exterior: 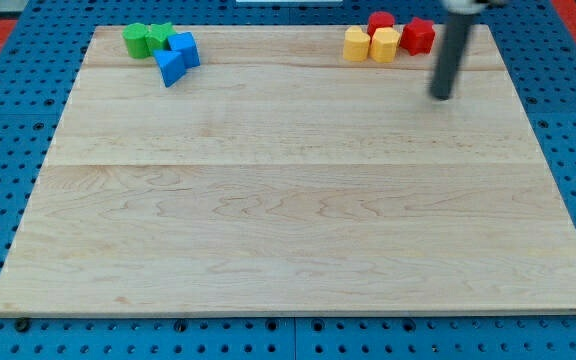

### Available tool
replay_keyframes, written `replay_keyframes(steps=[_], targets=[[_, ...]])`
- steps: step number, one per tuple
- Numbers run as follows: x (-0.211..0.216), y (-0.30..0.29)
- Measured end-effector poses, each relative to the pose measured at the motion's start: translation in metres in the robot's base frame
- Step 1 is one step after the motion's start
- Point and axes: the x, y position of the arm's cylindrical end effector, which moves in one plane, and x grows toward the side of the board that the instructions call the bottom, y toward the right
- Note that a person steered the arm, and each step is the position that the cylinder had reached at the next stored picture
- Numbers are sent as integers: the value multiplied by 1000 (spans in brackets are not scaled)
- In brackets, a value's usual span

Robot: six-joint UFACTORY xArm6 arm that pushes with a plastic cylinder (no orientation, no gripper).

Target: Push red star along with yellow hexagon to left and down a bit

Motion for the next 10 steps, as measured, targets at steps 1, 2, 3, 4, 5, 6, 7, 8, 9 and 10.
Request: replay_keyframes(steps=[1,2,3,4,5,6,7,8,9,10], targets=[[-68,53],[-107,23],[-110,-16],[-110,-21],[-111,-26],[-111,-35],[-111,-40],[-111,-42],[-111,-56],[-109,-73]])
